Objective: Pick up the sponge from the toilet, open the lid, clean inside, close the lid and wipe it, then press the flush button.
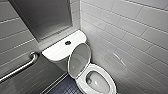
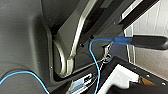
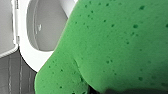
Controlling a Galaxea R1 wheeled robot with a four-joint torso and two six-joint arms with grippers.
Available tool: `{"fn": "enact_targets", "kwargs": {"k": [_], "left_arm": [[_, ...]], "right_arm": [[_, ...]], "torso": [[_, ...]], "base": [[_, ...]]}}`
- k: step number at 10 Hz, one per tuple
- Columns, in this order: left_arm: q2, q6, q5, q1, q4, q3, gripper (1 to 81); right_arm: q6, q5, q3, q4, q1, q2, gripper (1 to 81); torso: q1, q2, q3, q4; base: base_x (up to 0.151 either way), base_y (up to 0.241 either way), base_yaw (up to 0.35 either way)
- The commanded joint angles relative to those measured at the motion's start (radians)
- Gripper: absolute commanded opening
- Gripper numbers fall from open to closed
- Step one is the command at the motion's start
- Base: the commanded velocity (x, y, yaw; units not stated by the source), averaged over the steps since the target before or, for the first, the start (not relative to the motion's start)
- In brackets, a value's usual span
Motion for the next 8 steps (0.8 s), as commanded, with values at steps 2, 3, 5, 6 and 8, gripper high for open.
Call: {"fn": "enact_targets", "kwargs": {"k": [2, 3, 5, 6, 8], "left_arm": [[-0.004, 0.011, 0.039, 0.025, 0.007, 0.031, 81.1], [-0.004, 0.013, 0.039, 0.025, 0.007, 0.031, 81.1], [-0.003, 0.013, 0.039, 0.025, 0.007, 0.031, 81.1], [-0.003, 0.013, 0.039, 0.025, 0.007, 0.031, 81.1], [-0.003, 0.013, 0.039, 0.025, 0.007, 0.031, 81.1]], "right_arm": [[-0.005, -0.057, 0.149, -0.011, 0.086, -0.124, 1.0], [-0.005, -0.091, 0.186, -0.011, 0.121, -0.152, 1.0], [-0.004, -0.16, 0.198, -0.005, 0.202, -0.156, 1.0], [-0.004, -0.214, 0.178, -0.003, 0.242, -0.13, 1.0], [0.001, -0.3, 0.118, -0.003, 0.316, -0.052, 1.0]], "torso": [[0.0, 0.0, 0.0, 0.0], [0.0, 0.0, 0.0, 0.0], [0.0, 0.0, 0.0, 0.0], [0.0, 0.0, 0.0, 0.0], [0.0, 0.0, 0.0, 0.0]], "base": [[0.0, 0.0, 0.0], [0.0, 0.0, 0.0], [0.0, 0.0, 0.0], [0.0, 0.0, 0.0], [0.0, 0.0, 0.0]]}}
